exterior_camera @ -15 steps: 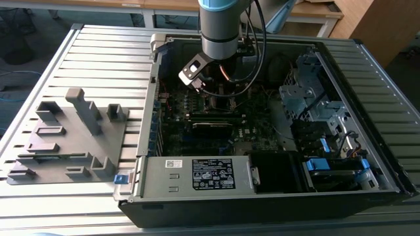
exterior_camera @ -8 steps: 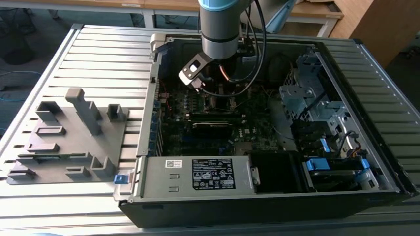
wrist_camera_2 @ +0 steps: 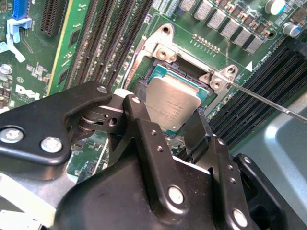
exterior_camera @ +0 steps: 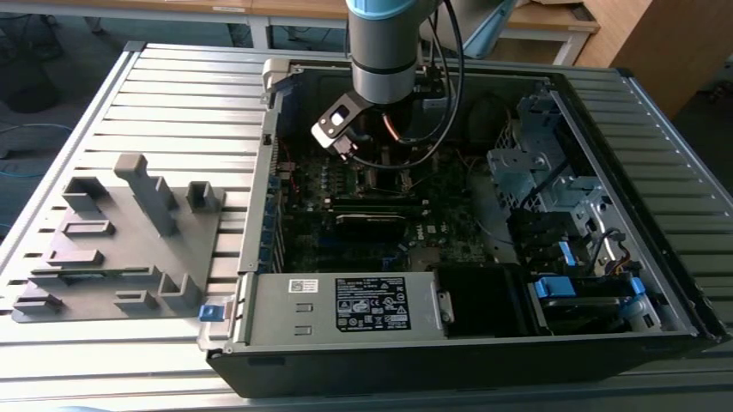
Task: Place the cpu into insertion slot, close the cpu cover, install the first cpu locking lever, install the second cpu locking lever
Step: 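Place the cpu into insertion slot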
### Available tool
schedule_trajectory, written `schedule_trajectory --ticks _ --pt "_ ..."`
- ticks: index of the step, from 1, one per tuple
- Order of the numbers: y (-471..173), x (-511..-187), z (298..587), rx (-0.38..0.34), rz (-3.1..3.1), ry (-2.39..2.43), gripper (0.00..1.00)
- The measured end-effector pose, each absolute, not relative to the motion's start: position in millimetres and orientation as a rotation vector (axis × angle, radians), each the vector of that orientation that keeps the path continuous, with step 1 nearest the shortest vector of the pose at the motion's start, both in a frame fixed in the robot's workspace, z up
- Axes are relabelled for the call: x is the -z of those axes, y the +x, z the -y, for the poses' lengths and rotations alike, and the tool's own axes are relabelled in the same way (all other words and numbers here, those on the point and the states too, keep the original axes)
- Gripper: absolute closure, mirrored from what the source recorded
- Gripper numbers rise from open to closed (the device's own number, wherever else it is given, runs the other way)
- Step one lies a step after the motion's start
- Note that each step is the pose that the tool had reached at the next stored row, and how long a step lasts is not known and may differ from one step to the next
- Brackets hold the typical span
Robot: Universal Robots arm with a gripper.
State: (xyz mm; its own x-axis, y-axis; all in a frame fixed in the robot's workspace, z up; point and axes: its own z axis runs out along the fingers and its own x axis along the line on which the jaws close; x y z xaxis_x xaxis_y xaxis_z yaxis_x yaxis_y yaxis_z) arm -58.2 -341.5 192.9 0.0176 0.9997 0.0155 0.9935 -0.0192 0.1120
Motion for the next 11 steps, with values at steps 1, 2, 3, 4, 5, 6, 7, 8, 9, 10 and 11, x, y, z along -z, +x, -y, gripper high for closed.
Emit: schedule_trajectory --ticks 1,2,3,4,5,6,7,8,9,10,11 --pt "-58.2 -192.9 341.5 -0.138 -2.150 2.190 0.46" --pt "-58.2 -192.8 341.5 -0.138 -2.150 2.190 0.46" --pt "-58.2 -192.8 341.5 -0.138 -2.150 2.191 0.46" --pt "-58.2 -192.6 341.5 -0.138 -2.149 2.191 0.46" --pt "-58.2 -192.3 341.5 -0.138 -2.148 2.192 0.46" --pt "-58.2 -192.1 341.6 -0.137 -2.147 2.193 0.46" --pt "-58.2 -191.8 341.6 -0.137 -2.146 2.194 0.46" --pt "-58.2 -191.6 341.6 -0.137 -2.145 2.195 0.46" --pt "-58.2 -191.6 341.6 -0.137 -2.145 2.195 0.46" --pt "-58.2 -191.5 341.6 -0.137 -2.145 2.195 0.46" --pt "-58.2 -191.4 341.5 -0.137 -2.145 2.195 0.46"
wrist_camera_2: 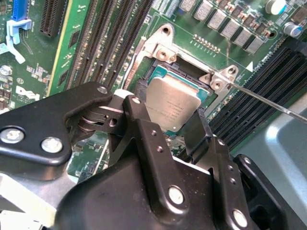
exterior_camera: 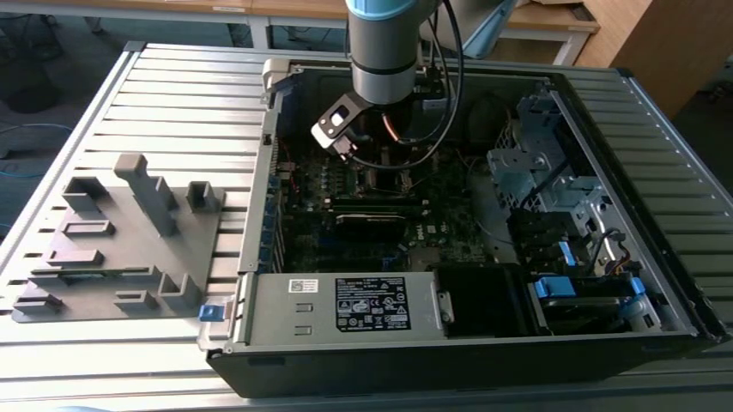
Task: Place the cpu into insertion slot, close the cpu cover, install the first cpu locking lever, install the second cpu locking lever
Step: 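Place the cpu into insertion slot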
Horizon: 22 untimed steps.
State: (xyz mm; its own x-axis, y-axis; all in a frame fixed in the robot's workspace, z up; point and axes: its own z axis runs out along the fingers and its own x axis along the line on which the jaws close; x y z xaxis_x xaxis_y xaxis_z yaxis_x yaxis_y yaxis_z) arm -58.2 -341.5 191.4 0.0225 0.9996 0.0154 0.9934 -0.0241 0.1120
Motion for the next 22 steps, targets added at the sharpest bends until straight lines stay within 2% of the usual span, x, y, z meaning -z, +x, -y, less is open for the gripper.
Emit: schedule_trajectory --ticks 19,20,21,22 --pt "-58.1 -190.5 341.4 -0.139 -2.144 2.196 0.45" --pt "-58.1 -190.5 341.4 -0.139 -2.144 2.196 0.40" --pt "-58.1 -190.7 341.5 -0.138 -2.144 2.196 0.40" --pt "-58.2 -190.8 341.5 -0.138 -2.144 2.196 0.33"
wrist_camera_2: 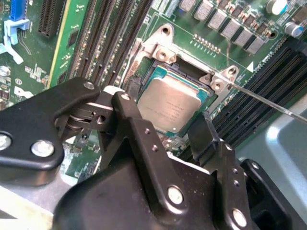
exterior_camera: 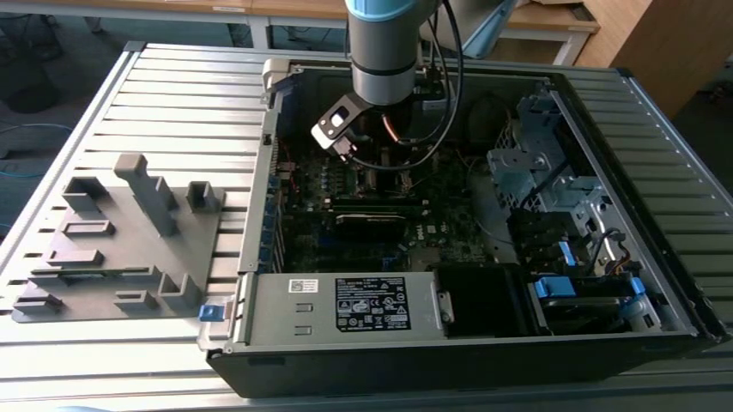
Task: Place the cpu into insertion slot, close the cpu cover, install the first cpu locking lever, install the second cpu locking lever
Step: 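Place the cpu into insertion slot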
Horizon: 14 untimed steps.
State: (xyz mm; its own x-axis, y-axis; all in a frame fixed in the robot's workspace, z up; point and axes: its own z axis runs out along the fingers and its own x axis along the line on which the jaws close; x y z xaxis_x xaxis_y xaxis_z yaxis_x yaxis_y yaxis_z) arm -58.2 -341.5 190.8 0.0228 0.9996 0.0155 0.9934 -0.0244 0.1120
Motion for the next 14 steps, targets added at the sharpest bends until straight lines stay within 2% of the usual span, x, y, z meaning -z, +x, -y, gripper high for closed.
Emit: schedule_trajectory --ticks 14 --pt "-58 -207 341 -0.138 -2.144 2.196 0.33"
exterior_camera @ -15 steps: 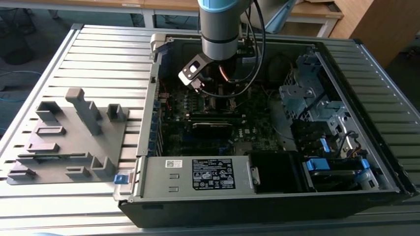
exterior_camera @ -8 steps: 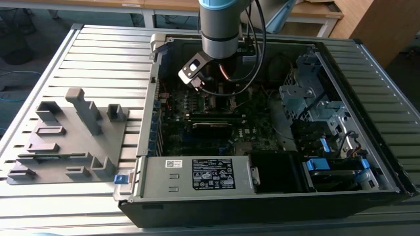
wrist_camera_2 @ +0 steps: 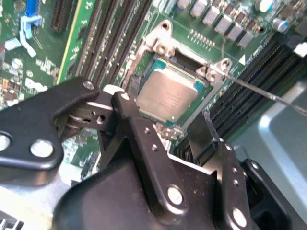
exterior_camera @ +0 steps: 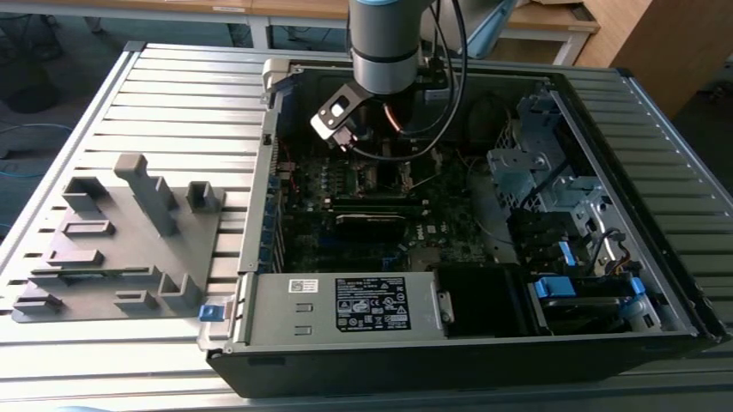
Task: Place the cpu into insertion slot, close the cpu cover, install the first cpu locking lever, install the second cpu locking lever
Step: 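Place the cpu into insertion slot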
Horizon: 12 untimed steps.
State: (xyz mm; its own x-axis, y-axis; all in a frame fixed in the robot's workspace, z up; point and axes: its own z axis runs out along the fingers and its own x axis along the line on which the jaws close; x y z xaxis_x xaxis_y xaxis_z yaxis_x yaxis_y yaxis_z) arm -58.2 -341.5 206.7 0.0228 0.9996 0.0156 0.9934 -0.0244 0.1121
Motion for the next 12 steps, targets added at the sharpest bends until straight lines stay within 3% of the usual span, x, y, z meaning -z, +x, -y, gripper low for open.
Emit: schedule_trajectory --ticks 10,12 --pt "-58.2 -207.1 341.5 -0.138 -2.144 2.196 0.35" --pt "-58.2 -207.2 341.5 -0.138 -2.144 2.196 0.47"
